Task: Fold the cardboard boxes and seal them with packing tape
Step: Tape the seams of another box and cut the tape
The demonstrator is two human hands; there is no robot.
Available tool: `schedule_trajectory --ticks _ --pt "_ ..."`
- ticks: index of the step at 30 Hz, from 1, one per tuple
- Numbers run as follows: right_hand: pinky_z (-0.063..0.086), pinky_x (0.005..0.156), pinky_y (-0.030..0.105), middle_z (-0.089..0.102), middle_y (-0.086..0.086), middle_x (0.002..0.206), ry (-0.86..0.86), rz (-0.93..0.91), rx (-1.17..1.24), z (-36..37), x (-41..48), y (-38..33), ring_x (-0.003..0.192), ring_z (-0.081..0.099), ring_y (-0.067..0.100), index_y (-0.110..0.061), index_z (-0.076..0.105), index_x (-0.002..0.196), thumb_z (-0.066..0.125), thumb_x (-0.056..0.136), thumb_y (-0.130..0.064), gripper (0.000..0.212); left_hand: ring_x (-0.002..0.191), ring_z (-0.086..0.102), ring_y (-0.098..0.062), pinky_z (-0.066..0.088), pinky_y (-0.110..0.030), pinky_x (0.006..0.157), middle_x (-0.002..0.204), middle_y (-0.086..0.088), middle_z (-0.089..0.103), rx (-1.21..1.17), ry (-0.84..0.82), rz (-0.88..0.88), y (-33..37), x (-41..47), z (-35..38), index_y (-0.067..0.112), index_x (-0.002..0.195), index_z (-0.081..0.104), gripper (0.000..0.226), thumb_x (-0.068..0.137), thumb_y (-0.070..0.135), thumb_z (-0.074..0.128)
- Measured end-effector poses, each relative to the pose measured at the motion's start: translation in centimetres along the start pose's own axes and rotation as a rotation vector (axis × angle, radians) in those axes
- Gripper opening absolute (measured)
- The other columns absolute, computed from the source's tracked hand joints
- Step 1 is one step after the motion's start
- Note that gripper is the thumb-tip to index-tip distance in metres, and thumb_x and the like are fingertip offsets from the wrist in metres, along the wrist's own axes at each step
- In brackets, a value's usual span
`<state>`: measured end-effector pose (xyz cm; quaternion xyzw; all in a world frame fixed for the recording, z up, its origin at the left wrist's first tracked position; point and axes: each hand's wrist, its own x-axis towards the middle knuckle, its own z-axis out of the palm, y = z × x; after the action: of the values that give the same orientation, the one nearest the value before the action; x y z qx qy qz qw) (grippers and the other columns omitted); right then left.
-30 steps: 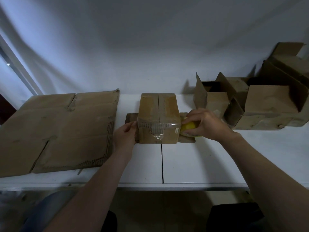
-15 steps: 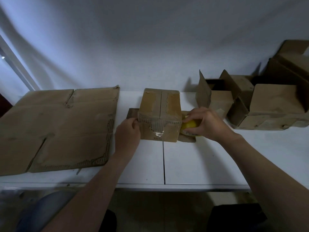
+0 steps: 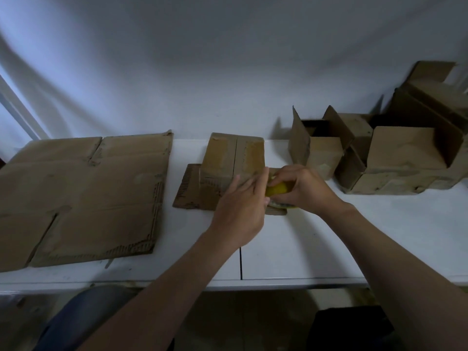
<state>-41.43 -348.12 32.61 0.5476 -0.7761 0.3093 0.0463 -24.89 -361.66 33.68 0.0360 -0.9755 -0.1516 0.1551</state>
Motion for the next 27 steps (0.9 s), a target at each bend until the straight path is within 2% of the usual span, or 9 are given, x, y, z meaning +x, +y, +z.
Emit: schedule_trajectory --ticks 4,9,11,14,16,19,23,25,27 --pt "0.049 0.077 0.019 0.071 -0.012 0.096 -0.017 0.003 -0.004 -0.1 0.0 0.0 0.086 0.062 0.008 -0.023 0.080 0.098 0.089 0.074 -0.032 0.027 0.151 0.026 -0.022 0.009 -0.044 0.124 0.162 -0.003 0.033 0.098 -0.109 -0.138 -0.5 0.6 -1.3 0.016 0.160 0.018 0.066 0.106 0.052 0.028" --pt "0.045 0.079 0.010 0.071 -0.014 0.103 -0.045 0.073 0.040 -0.3 0.2 0.3 0.091 0.061 0.002 -0.026 0.080 0.102 0.092 0.071 -0.030 0.034 0.152 0.021 -0.019 0.013 -0.044 0.123 0.164 0.001 0.029 0.015 -0.158 -0.250 -2.3 -0.3 -3.8 0.019 0.160 0.022 0.067 0.104 0.057 0.023" --pt "0.046 0.080 0.011 0.072 -0.010 0.106 -0.053 0.085 0.041 -0.3 0.3 0.3 0.094 0.062 0.005 -0.027 0.080 0.103 0.092 0.070 -0.032 0.036 0.153 0.019 -0.016 0.009 -0.045 0.124 0.165 0.003 0.026 0.031 -0.170 -0.290 -4.2 -0.7 -4.2 0.021 0.160 0.022 0.073 0.101 0.064 0.014" --pt "0.042 0.078 0.006 0.071 -0.012 0.103 -0.042 0.084 0.041 -0.3 0.5 0.2 0.092 0.062 0.004 -0.026 0.080 0.102 0.093 0.069 -0.033 0.036 0.154 0.005 -0.005 0.000 -0.048 0.126 0.168 0.009 0.013 0.039 -0.155 -0.281 -7.5 -1.0 -3.8 0.026 0.160 0.024 0.090 0.090 0.078 -0.002" --pt "0.042 0.077 0.006 0.069 -0.014 0.103 -0.038 0.095 0.037 -0.2 0.5 0.2 0.093 0.062 0.005 -0.026 0.080 0.102 0.093 0.069 -0.032 0.036 0.154 -0.002 -0.005 0.003 -0.053 0.126 0.169 0.008 0.004 -0.002 -0.123 -0.336 -9.3 -1.1 -3.3 0.030 0.159 0.025 0.087 0.091 0.078 0.001" --pt "0.045 0.078 0.014 0.070 -0.013 0.104 -0.040 0.101 0.024 -0.2 0.5 0.3 0.095 0.062 0.008 -0.027 0.080 0.102 0.093 0.069 -0.033 0.036 0.155 -0.011 -0.011 0.001 -0.053 0.125 0.170 0.002 -0.005 0.020 -0.067 -0.398 -10.4 -1.5 -2.9 0.038 0.158 0.023 0.083 0.088 0.077 0.000" --pt "0.045 0.079 0.017 0.067 -0.016 0.105 -0.040 0.113 0.001 -0.1 0.5 0.2 0.097 0.062 0.011 -0.027 0.080 0.103 0.092 0.070 -0.034 0.037 0.156 -0.002 -0.012 0.002 -0.049 0.125 0.169 0.001 0.013 0.012 -0.054 -0.386 -9.4 -1.4 -2.5 0.027 0.160 0.023 0.085 0.093 0.074 0.004" --pt "0.048 0.080 0.020 0.070 -0.011 0.105 -0.027 0.099 -0.009 0.0 0.5 0.2 0.097 0.063 0.014 -0.025 0.080 0.102 0.093 0.069 -0.032 0.036 0.156 -0.002 -0.016 0.003 -0.045 0.124 0.168 -0.002 0.017 0.089 -0.049 -0.367 -9.1 -1.3 -2.2 0.019 0.160 0.022 0.083 0.094 0.065 0.005" --pt "0.052 0.081 0.027 0.072 -0.008 0.105 -0.025 0.083 -0.007 0.0 0.5 0.2 0.096 0.064 0.015 -0.024 0.080 0.102 0.093 0.069 -0.031 0.036 0.156 -0.003 -0.020 0.006 -0.047 0.124 0.168 -0.005 0.019 0.207 -0.022 -0.356 -9.0 -1.3 -1.9 0.015 0.159 0.023 0.081 0.097 0.063 0.001"
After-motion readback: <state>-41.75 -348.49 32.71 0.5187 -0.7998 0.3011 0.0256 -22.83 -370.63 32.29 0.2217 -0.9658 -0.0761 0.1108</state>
